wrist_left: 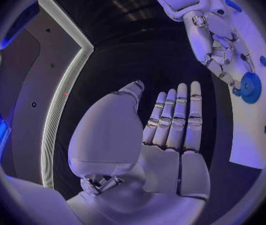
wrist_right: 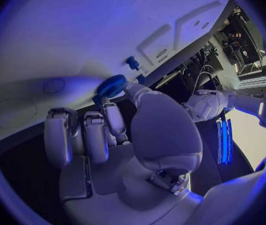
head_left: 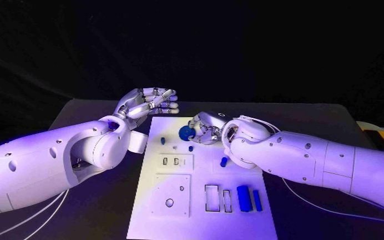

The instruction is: Assemble the parts on the task board

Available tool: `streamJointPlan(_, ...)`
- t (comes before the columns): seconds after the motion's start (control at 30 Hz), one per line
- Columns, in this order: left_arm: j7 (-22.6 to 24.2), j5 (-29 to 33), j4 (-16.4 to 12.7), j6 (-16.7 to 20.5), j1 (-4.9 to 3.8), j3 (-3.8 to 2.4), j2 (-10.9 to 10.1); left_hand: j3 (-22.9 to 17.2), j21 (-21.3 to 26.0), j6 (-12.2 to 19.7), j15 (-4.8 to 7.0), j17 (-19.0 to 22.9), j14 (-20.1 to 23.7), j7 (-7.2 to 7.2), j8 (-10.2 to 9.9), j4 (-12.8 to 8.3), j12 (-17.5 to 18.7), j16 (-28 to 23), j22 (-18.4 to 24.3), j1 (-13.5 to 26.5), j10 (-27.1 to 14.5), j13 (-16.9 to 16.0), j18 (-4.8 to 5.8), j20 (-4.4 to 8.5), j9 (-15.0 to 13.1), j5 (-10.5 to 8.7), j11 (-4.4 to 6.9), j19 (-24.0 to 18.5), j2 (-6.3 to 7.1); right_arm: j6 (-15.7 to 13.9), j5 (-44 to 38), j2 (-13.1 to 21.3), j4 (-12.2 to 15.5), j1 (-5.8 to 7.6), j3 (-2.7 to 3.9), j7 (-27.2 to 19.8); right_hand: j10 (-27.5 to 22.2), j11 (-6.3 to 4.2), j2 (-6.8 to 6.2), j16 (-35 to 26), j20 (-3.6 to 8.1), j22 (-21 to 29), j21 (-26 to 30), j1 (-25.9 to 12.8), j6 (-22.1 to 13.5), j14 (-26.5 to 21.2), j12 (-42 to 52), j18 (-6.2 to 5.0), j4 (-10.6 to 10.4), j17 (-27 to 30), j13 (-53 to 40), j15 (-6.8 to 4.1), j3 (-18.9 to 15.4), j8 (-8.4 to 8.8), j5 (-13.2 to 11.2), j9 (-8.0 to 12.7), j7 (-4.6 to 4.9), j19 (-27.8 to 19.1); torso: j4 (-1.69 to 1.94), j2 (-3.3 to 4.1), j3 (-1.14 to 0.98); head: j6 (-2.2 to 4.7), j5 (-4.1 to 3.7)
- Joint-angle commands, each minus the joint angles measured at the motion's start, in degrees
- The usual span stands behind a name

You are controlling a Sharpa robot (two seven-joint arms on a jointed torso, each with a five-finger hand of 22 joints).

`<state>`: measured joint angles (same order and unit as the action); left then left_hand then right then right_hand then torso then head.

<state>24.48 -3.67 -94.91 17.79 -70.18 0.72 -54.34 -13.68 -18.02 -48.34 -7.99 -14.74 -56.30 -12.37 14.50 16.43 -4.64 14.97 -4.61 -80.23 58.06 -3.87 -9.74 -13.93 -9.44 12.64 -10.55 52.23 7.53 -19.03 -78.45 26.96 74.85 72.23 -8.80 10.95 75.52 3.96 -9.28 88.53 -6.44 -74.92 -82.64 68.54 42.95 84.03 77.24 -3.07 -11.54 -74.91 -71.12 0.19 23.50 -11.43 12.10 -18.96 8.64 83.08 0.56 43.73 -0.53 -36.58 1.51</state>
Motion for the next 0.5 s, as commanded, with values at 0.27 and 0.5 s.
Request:
streamJointPlan(0.27, 0.4, 0.1, 0.1, -0.6, -0.08, -0.05, 0.1, 0.3, 0.4, 0.4, -0.11, -0.1, 0.4, -1.52, -0.2, 0.0, 0.3, -0.3, 0.1, -0.1, 0.0, 0.0, -0.78, -0.17, 0.1, -0.06, -0.21, 0.0, -0.46, -8.6, -1.3, 2.8, 2.5, -0.04, -0.02, -2.6, 0.8, 0.33, 0.50, 0.3, 0.15, -6.5, 0.1, 0.8, 1.5, 4.9, 0.7, 0.56, 1.0, -9.7, -0.9, 0.01, 1.3, 0.07, 1.0, 0.2, 0.43, 0.2, -0.06, 0.02, -0.08, -0.06, 0.08)
streamJointPlan(0.5, 0.5, 0.1, 0.3, -0.7, -0.07, -0.04, -0.1, 0.3, 0.5, 0.3, -0.10, -0.2, 0.4, -1.48, -0.2, 0.0, 0.4, -0.4, 0.1, -0.3, 0.1, 0.0, -0.78, -0.18, 0.1, -0.06, -0.18, 0.0, -0.51, -11.7, 8.4, 9.6, 7.8, 0.88, 0.38, -12.7, -0.1, 1.08, 0.24, -0.4, -0.34, -4.2, 2.4, 3.2, 2.7, 4.3, 0.0, -0.13, 3.7, -7.1, -0.3, 0.62, 3.3, 0.62, -0.2, 0.8, 1.33, -1.8, -0.35, -0.28, -0.11, -0.24, -0.10)
